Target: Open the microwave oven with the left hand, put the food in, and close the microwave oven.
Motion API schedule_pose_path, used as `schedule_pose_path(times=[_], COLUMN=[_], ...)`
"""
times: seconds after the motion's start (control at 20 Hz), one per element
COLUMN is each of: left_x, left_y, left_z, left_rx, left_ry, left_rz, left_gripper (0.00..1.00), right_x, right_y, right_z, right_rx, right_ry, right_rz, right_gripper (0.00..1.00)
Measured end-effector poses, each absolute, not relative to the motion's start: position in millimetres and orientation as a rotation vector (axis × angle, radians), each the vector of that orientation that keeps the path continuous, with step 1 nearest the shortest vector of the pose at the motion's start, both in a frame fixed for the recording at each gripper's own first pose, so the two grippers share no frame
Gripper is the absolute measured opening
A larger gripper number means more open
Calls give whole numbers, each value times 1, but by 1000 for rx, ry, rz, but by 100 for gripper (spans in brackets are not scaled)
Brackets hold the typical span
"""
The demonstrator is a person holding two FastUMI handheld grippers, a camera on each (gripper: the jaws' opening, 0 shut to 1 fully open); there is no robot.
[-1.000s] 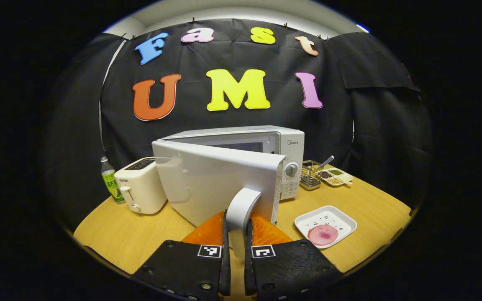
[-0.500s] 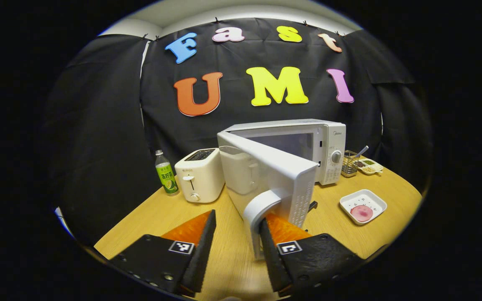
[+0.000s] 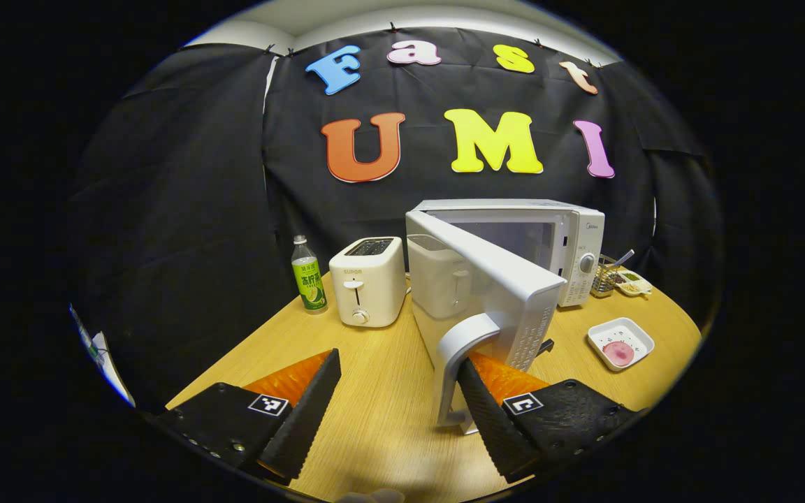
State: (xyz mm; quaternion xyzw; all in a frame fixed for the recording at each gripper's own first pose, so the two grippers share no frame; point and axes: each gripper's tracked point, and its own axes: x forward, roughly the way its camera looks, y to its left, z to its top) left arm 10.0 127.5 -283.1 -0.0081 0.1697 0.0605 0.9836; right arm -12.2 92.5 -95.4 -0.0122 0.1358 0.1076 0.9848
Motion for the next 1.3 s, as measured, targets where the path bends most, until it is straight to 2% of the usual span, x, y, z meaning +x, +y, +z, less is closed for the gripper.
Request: schedule_pose_path(times=[0.2,0.25,0.3,0.5,0.55,0.6,0.75,0.8,0.85,0.9,0.95,1.0,1.1,1.3], left_x=[-1,-4,-7,-20,-24,-26,-33,-35,-38,-41,-42,-43,-45,-41], left_y=[145,151,158,205,212,214,210,207,200,194,186,178,160,129], left_z=[-282,-281,-281,-276,-273,-269,-262,-261,-259,-257,-252,-247,-235,-211], left_rx=[16,22,32,61,57,63,73,66,58,56,58,64,61,53], left_ry=[338,340,341,345,340,332,322,322,320,317,311,305,293,276], left_rz=[140,156,176,290,306,311,314,316,309,304,293,283,262,252], left_gripper=[96,96,96,95,95,96,94,93,95,95,95,95,95,95], right_x=[2,5,10,27,31,36,51,61,70,77,85,89,97,114], right_y=[96,95,96,96,94,94,91,83,70,61,54,47,31,23], right_z=[-113,-118,-122,-147,-154,-165,-202,-214,-232,-254,-278,-298,-337,-388], right_rx=[-24,-26,-26,-29,-36,-39,-3,-12,-28,-35,-27,-14,9,63], right_ry=[308,314,319,357,370,391,477,490,521,562,612,666,763,888], right_rz=[236,239,239,237,233,235,246,221,191,170,166,162,140,168], right_gripper=[100,96,100,100,96,100,100,94,100,89,85,94,89,72])
